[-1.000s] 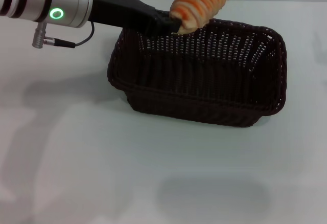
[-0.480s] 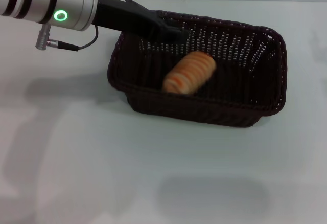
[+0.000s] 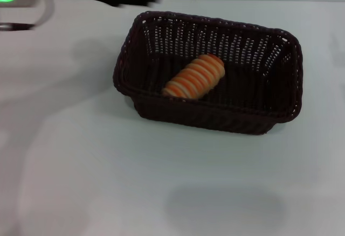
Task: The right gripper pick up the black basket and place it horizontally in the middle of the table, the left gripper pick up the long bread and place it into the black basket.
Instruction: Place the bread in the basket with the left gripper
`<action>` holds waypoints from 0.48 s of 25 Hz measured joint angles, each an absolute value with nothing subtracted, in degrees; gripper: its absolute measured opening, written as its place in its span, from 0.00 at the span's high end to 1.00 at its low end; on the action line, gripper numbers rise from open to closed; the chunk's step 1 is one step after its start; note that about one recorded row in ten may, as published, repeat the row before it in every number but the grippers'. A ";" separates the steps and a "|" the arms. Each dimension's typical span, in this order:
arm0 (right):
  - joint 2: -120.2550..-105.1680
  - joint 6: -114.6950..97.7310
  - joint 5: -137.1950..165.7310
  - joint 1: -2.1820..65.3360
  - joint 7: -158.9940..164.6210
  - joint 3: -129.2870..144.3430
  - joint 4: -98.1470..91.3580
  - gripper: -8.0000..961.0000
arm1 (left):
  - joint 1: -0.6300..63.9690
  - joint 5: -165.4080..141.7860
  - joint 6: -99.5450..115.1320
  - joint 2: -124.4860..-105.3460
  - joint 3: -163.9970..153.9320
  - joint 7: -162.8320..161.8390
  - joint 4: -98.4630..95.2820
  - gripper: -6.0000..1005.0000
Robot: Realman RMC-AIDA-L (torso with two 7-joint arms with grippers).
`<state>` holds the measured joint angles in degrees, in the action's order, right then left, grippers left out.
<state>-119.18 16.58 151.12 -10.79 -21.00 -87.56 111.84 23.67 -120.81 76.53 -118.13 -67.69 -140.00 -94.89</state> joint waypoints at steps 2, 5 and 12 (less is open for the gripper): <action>-119.18 16.35 151.12 -11.13 -21.00 -87.73 111.94 0.48 | 19.97 -119.79 76.46 -118.11 -64.19 -139.45 -98.36 0.32; -119.24 14.69 151.13 -12.04 -21.00 -87.78 112.04 0.48 | 13.31 -113.92 76.06 -118.16 -57.21 -136.73 -102.14 0.23; -119.27 12.00 151.27 -12.69 -21.01 -87.33 111.50 0.48 | -1.92 -93.13 75.72 -118.53 -39.88 -123.79 -103.27 0.17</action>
<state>-119.27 12.00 151.27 -12.69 -21.01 -87.33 111.50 -1.92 -93.13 75.73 -118.53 -39.88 -123.79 -103.27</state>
